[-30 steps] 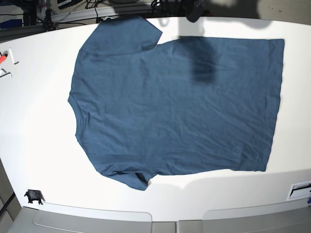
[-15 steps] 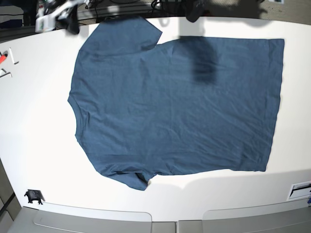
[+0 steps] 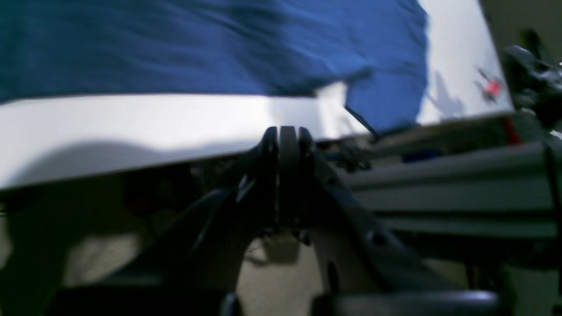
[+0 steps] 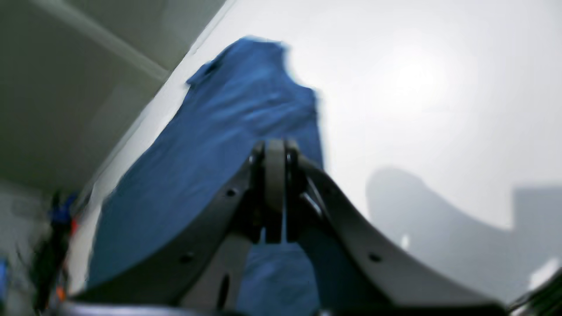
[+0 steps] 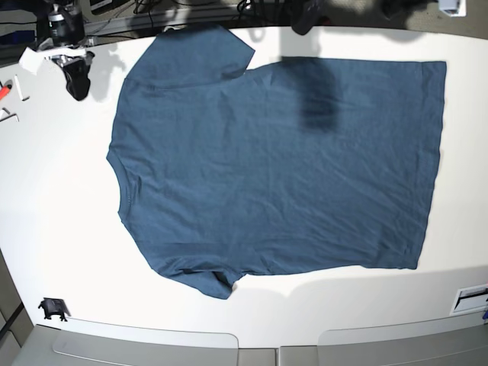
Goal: Fold the T-shirt properly
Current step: 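Move the right gripper down to the shirt's shoulder corner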
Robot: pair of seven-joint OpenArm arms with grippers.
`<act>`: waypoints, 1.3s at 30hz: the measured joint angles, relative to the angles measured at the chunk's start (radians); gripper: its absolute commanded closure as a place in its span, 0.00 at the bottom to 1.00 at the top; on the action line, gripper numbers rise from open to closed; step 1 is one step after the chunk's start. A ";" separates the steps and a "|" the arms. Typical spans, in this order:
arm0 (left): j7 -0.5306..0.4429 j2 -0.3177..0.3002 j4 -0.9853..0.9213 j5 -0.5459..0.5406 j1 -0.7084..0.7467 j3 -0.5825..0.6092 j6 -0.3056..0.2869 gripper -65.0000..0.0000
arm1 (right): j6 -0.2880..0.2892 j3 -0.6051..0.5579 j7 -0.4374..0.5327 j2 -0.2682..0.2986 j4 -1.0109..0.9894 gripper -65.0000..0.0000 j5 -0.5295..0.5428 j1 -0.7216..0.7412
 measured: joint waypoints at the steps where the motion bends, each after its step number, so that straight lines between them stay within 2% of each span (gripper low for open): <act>1: -0.001 0.016 0.000 0.000 0.000 0.000 0.001 1.00 | -0.004 0.006 -0.011 -0.014 -0.027 1.00 0.016 0.011; 5: -0.002 0.078 0.000 0.000 0.000 0.000 0.004 1.00 | -0.002 0.015 -0.085 -0.051 -0.048 1.00 0.035 0.016; 8: 0.110 0.093 0.000 0.002 -0.021 0.000 0.004 1.00 | -0.001 0.015 -0.116 -0.074 -0.048 0.66 0.038 0.017; 10: 0.201 0.096 0.000 0.004 -0.057 0.000 0.004 1.00 | -0.001 0.015 -0.121 -0.087 -0.048 0.53 0.038 0.017; 14: 0.313 0.093 0.000 0.003 -0.102 -0.002 0.004 1.00 | -0.001 0.015 -0.124 -0.100 -0.048 0.52 0.002 0.017; 17: 0.315 0.093 0.000 0.004 -0.111 -0.002 0.003 1.00 | -0.002 0.016 -0.154 -0.100 -0.048 0.52 -0.006 0.019; 20: 0.314 0.099 0.000 0.003 -0.126 -0.002 0.004 1.00 | -0.048 0.015 -0.169 -0.100 -0.052 0.52 -0.027 0.047; 22: 0.315 0.113 0.000 0.004 -0.140 -0.002 0.004 0.99 | -0.050 0.015 -0.169 -0.100 -0.053 0.52 -0.064 0.069; 25: 0.315 0.130 0.000 0.000 -0.160 -0.002 0.004 0.85 | -0.050 0.016 -0.180 -0.100 -0.053 0.52 -0.064 0.103; 28: 0.319 0.131 0.000 0.000 -0.166 -0.002 0.004 0.75 | -0.050 0.013 -0.192 -0.100 -0.053 0.52 -0.100 0.124; 39: 0.326 0.132 0.000 0.000 -0.166 -0.002 0.004 0.74 | -0.055 -0.039 -0.187 -0.104 -0.137 0.52 -0.154 0.164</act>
